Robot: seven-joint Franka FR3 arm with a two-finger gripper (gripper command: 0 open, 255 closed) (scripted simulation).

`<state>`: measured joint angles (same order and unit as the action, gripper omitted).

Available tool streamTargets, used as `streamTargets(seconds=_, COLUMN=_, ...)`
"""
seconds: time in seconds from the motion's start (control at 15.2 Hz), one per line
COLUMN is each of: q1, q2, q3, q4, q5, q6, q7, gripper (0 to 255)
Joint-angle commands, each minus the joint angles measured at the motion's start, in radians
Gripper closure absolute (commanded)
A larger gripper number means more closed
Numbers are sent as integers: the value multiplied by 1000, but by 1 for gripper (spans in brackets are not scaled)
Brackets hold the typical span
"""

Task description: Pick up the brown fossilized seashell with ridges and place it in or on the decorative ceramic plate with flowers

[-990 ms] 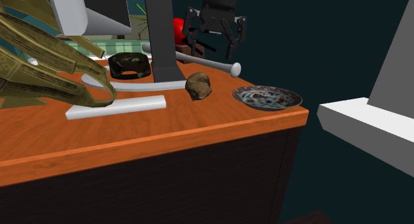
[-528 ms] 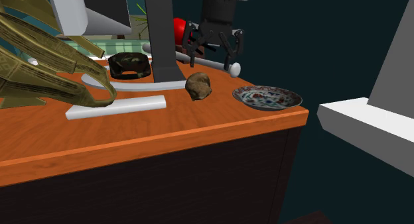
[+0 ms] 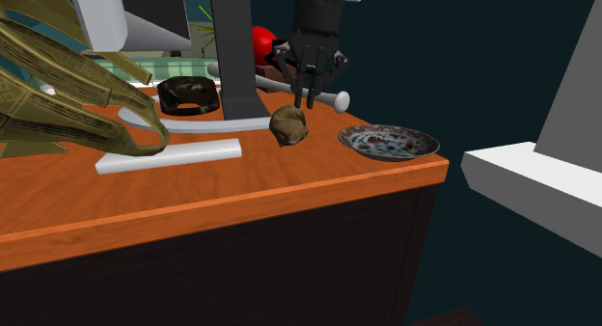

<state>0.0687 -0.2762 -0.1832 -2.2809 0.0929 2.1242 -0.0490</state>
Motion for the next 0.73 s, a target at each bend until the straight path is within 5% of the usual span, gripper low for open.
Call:
streamTargets(seconds=0.0, q1=0, q2=0, q3=0, q4=0, q5=0, q6=0, q7=0, gripper=255)
streamTargets(seconds=0.4, q1=0, q2=0, q3=0, q4=0, q5=0, q6=0, q7=0, gripper=255)
streamTargets(seconds=0.46, q1=0, q2=0, q3=0, q4=0, q5=0, q6=0, q7=0, gripper=0)
streamTargets(seconds=0.66, q1=-9, q2=184, q3=160, q4=228, q5=-248, q6=-175, q7=422, gripper=0)
